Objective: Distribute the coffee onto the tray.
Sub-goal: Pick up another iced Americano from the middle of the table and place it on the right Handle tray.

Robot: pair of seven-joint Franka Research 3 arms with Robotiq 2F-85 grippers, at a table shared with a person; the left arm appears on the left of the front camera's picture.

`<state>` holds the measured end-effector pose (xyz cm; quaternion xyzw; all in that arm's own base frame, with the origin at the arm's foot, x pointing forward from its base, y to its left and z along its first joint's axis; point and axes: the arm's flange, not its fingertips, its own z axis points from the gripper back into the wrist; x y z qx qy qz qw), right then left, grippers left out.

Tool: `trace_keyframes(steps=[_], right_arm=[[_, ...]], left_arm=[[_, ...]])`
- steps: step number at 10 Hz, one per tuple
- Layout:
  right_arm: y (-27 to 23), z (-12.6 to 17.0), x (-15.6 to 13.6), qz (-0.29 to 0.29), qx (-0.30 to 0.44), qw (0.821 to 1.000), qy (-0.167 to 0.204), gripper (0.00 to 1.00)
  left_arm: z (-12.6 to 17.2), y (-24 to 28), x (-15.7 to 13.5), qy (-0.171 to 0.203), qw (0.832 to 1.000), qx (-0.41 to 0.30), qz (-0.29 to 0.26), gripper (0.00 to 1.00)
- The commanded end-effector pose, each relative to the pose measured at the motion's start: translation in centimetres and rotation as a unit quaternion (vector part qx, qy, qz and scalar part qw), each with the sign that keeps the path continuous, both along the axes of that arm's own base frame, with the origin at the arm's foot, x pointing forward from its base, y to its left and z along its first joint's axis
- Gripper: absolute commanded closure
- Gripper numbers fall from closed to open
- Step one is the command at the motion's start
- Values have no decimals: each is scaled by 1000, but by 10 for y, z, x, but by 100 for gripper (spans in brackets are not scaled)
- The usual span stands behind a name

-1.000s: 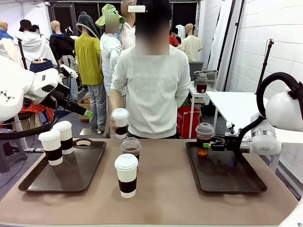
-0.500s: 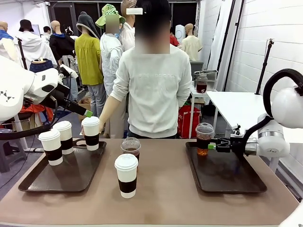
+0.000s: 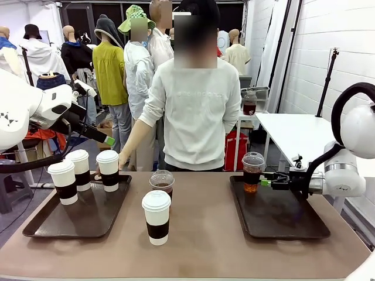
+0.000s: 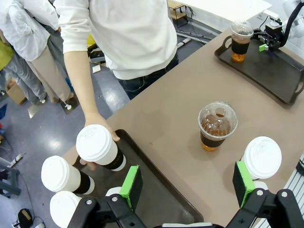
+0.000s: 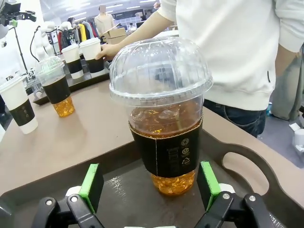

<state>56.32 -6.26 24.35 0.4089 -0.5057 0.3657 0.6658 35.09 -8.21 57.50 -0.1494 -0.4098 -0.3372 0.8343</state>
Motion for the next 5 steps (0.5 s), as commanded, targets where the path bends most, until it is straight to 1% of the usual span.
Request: trace_keyframes(steps=[1, 5], right_arm=[[1, -1, 5, 4, 3, 1000, -1, 0], [1, -1, 5, 4, 3, 1000, -1, 0]], left_arm=[[0, 0, 0, 3, 1000, -8, -6, 0], [0, 0, 0, 3, 1000, -8, -6, 0]])
